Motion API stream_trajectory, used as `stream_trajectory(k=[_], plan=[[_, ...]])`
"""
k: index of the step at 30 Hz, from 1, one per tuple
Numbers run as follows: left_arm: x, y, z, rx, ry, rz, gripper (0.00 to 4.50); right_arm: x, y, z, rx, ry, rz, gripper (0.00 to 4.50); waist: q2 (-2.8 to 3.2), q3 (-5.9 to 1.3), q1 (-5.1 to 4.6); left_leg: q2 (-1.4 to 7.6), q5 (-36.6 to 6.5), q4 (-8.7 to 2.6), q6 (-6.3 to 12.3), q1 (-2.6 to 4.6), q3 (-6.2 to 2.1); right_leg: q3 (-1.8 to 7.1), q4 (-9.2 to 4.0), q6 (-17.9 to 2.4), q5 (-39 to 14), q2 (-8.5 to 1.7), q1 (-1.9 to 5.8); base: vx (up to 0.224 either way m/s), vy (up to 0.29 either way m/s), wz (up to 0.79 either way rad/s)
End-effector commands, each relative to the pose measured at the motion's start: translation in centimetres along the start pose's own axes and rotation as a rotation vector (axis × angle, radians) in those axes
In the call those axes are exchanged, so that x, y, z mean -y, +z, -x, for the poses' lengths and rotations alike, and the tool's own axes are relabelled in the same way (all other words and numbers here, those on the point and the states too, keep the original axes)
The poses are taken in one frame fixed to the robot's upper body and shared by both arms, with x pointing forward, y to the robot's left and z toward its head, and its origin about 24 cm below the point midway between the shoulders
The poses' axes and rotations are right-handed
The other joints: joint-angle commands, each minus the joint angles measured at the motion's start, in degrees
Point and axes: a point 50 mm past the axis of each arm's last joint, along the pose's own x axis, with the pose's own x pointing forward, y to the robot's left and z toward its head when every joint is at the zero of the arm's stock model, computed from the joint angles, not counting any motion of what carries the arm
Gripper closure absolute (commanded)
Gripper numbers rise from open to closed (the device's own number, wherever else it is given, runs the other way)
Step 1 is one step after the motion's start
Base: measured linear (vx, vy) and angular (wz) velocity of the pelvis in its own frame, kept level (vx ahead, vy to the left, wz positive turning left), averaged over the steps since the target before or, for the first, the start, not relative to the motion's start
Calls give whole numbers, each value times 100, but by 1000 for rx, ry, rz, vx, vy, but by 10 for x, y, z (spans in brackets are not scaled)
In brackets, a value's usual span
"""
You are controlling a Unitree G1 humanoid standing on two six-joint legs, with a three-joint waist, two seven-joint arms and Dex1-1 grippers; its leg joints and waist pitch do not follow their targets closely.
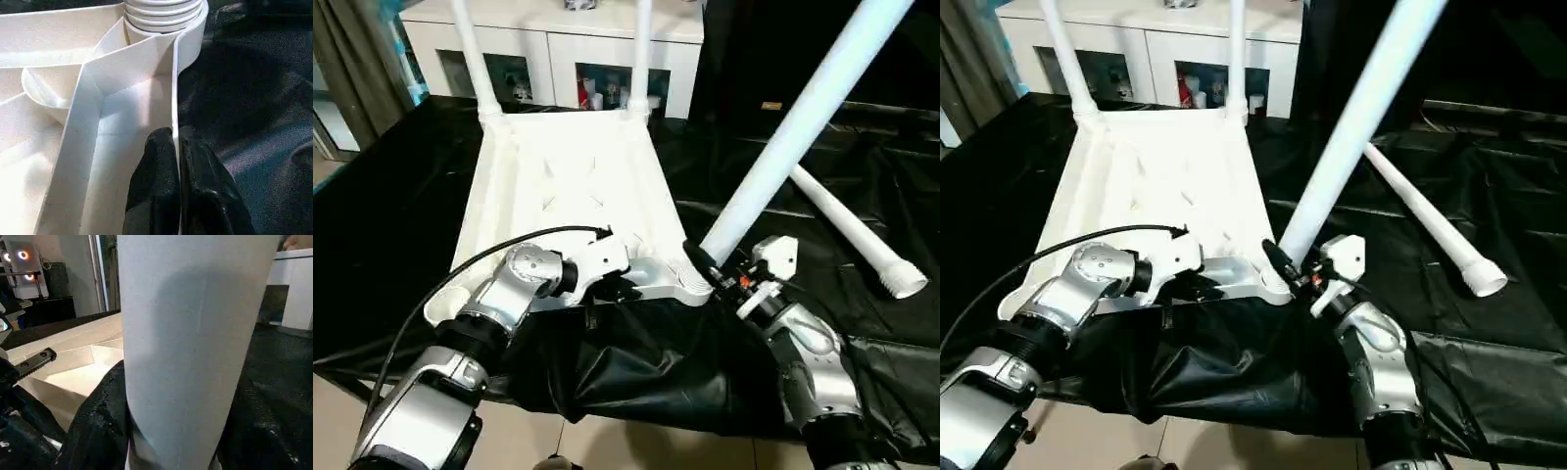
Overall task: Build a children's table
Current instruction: Insert table leg to table base
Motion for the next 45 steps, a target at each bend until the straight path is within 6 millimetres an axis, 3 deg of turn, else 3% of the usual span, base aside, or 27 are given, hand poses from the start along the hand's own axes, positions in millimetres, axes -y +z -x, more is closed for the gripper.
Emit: stream_trajectory(k=[1, 3, 5, 6, 9, 11, 16, 23, 27, 31, 32, 33, 34, 35, 36, 37, 38, 39, 40, 43, 45], plan=[[-18, 11, 11, 53, 139, -5, 450, 0, -32, 13, -151, -24, -72, 262, -3, -258, 5, 417, -1843, -523, -9, 126, -201, 299, -590, -1373, -970, -619, 43, 0, 0, 0], [-16, 11, 10, 59, 126, -7, 450, 5, -38, 13, -163, -48, -132, 262, -2, -254, 0, 419, -1880, -529, -7, 127, -202, 300, -595, -1369, -1021, -613, 42, 0, 0, 0], [-15, 11, 10, 61, 117, -11, 450, 13, -45, 16, -205, -53, -164, 262, -38, -263, -32, 409, -1804, -518, 30, 101, -201, 291, -590, -1419, -1058, -630, 71, 0, 0, 0], [-15, 11, 10, 61, 115, -12, 450, 15, -47, 17, -220, -52, -167, 262, -34, -244, -33, 412, -1782, -524, 37, 88, -208, 288, -596, -1410, -1087, -626, 66, 0, 0, 0], [-14, 11, 10, 56, 96, -21, 450, 22, -57, 23, -310, -35, -190, 262, -26, -253, -23, 427, -1820, -521, 39, 141, -189, 301, -604, -1421, -1012, -614, 31, 0, 0, 0], [-12, 10, 11, 56, 72, -32, 450, 27, -62, 27, -372, -19, -205, 262, -26, -250, -54, 404, -1817, -519, 34, 107, -194, 280, -596, -1486, -1070, -610, 65, 0, 0, 0], [-10, 12, 11, 60, 29, -49, 450, 42, -62, 35, -485, 1, -172, 262, -59, -228, -100, 432, -2369, -562, -141, 170, -223, 290, -648, -1403, -1743, -618, 15, 0, 0, 0], [-8, 15, 11, 73, -19, -70, 450, 42, -60, 35, -560, 135, -125, 262, -77, -240, -135, 439, -2711, -587, -227, 249, -228, 306, -699, -1384, -1808, -614, -48, 0, 0, 0], [-8, 16, 11, 68, -35, -83, 450, 41, -54, 27, -548, 176, -91, 262, -122, -296, -123, 443, -2221, -597, -83, 224, -177, 280, -642, -1527, -865, -582, 13, 0, 0, 0], [-9, 16, 11, 71, -9, -82, 450, 48, -30, 5, -355, 131, -129, 262, -146, -309, -109, 447, -1895, -578, 80, 191, -145, 260, -611, -1601, -568, -581, 55, 0, 0, 0], [-8, 16, 11, 72, -2, -82, 450, 51, -19, -1, -287, 127, -133, 262, -118, -306, -103, 450, -1893, -577, 85, 196, -145, 259, -608, -1603, -596, -581, 48, 0, 0, 0], [-8, 16, 11, 72, -2, -82, 450, 51, -19, -1, -287, 127, -133, 262, -121, -297, -96, 453, -1924, -578, 98, 201, -136, 260, -625, -1598, -658, -578, 42, 0, 0, 0], [-8, 16, 11, 75, -3, -80, 450, 50, -5, -11, -239, 141, -112, 262, -130, -301, -83, 461, -1918, -576, 99, 202, -132, 256, -617, -1601, -706, -573, 44, 0, 0, 0], [-7, 16, 11, 78, -7, -77, 450, 46, 11, -20, -200, 160, -81, 262, -60, -289, -37, 464, -1813, -586, 110, 197, -134, 258, -613, -1547, -635, -555, 57, 0, 0, 0], [-6, 15, 11, 79, -12, -76, 450, 40, 24, -27, -184, 175, -47, 262, -91, -287, -8, 471, -1668, -594, 138, 209, -125, 261, -622, -1454, -439, -525, 64, 0, 0, 0], [-5, 15, 11, 78, -19, -74, 450, 29, 37, -34, -177, 199, -10, 262, -128, -345, 30, 464, -1216, -549, 246, 215, -120, 251, -518, -1430, 227, -525, 80, 0, 0, 0], [-5, 15, 11, 78, -19, -74, 450, 27, 39, -35, -177, 203, -7, 262, -100, -341, 63, 447, -1000, -535, 286, 197, -121, 250, -509, -1389, 431, -520, 103, 0, 0, 0], [-5, 15, 10, 78, -22, -74, 450, 19, 42, -38, -176, 222, -2, 262, -110, -376, 70, 433, -812, -492, 344, 189, -102, 248, -478, -1397, 690, -525, 99, 0, 0, 0], [-5, 15, 10, 79, -26, -74, 450, 7, 46, -41, -180, 257, 4, 262, -82, -435, 111, 406, -210, -394, 566, 147, -76, 241, -387, -1408, 1624, -512, 73, 0, 0, 0], [-5, 16, 10, 79, -30, -75, 450, -1, 41, -40, -197, 286, 4, 262, -83, -446, 156, 370, -77, -324, 704, 82, -47, 226, -333, -1407, 2245, -491, 34, 0, 0, 0], [-4, 16, 10, 78, -32, -77, 450, -2, 37, -39, -210, 291, 2, 262, -76, -427, 177, 375, -187, -327, 683, 75, -43, 222, -343, -1409, 2149, -496, 13, 0, 0, 0]])
